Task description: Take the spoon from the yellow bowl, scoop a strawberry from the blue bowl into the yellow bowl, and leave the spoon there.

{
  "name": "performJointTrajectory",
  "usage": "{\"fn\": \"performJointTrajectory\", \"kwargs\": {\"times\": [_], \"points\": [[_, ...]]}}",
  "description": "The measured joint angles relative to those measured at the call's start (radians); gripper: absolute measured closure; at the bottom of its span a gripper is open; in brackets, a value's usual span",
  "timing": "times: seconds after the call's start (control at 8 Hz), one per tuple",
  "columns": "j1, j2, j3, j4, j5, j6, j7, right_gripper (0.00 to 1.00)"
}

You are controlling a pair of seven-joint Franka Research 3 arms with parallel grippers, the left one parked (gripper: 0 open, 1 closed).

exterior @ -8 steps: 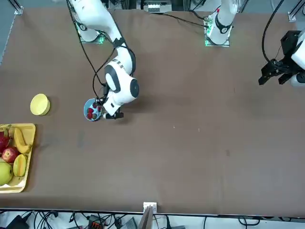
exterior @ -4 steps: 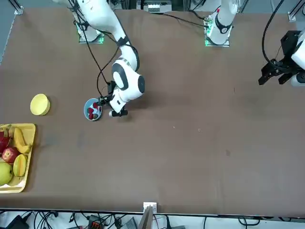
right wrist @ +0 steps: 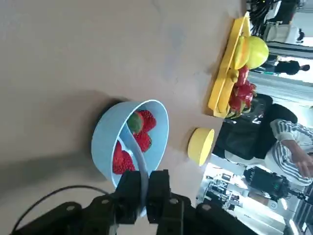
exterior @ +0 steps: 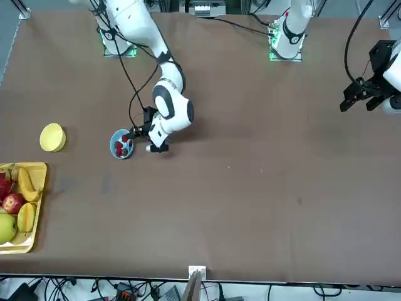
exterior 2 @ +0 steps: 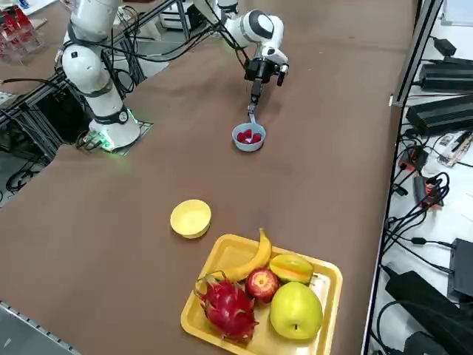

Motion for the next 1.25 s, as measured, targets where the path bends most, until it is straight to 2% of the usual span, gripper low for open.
{"fn": "performJointTrajectory", "kwargs": {"times": [1.25], "points": [[0.082,0.063,-0.001,0.001,-0.071,-0.098,0.089,0.89]]}}
